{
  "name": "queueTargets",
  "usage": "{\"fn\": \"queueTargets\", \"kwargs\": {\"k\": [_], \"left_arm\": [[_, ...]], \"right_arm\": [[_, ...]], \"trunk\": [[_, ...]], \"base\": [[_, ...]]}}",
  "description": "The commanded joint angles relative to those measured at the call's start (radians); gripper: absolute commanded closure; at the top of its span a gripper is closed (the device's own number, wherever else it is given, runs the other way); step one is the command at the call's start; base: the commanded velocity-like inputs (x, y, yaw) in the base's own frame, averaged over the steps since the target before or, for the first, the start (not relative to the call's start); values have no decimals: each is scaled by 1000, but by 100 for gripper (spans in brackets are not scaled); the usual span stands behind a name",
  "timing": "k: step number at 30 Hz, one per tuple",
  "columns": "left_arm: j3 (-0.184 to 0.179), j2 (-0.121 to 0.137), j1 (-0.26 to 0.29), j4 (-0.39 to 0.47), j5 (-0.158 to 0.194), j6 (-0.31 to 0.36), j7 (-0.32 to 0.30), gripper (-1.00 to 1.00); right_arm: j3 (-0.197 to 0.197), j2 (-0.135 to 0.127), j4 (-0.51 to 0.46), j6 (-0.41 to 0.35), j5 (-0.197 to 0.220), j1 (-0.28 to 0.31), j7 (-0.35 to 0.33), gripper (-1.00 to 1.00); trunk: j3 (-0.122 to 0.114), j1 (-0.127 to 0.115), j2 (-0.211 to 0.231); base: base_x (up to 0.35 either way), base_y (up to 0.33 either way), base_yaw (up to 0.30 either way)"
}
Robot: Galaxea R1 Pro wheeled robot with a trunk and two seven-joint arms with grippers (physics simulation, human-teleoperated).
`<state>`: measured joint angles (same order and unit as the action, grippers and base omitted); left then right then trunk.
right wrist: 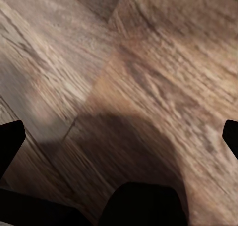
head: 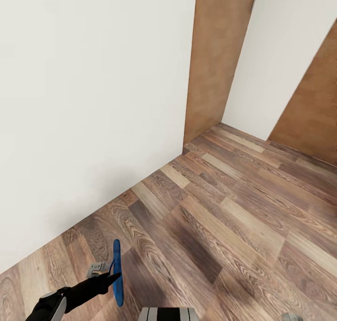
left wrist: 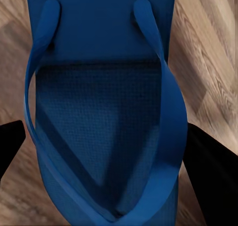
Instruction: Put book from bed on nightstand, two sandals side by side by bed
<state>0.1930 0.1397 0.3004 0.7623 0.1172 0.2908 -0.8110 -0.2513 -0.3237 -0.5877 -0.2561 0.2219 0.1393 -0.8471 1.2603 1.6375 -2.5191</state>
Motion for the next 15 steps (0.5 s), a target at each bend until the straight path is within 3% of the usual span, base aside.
{"fn": "queueTargets", "kwargs": {"k": [1, 15], "left_arm": [[1, 0, 0, 0, 7, 9, -4, 100], [2, 1, 0, -1, 7, 9, -4, 100]], "right_arm": [[-2, 0, 0, -9, 8, 0, -3, -100], [1, 0, 5, -7, 7, 0, 1, -100]], "trunk": [[-3, -1, 0], [-57, -7, 3]], "base": [[0, 0, 0], [0, 0, 0]]}}
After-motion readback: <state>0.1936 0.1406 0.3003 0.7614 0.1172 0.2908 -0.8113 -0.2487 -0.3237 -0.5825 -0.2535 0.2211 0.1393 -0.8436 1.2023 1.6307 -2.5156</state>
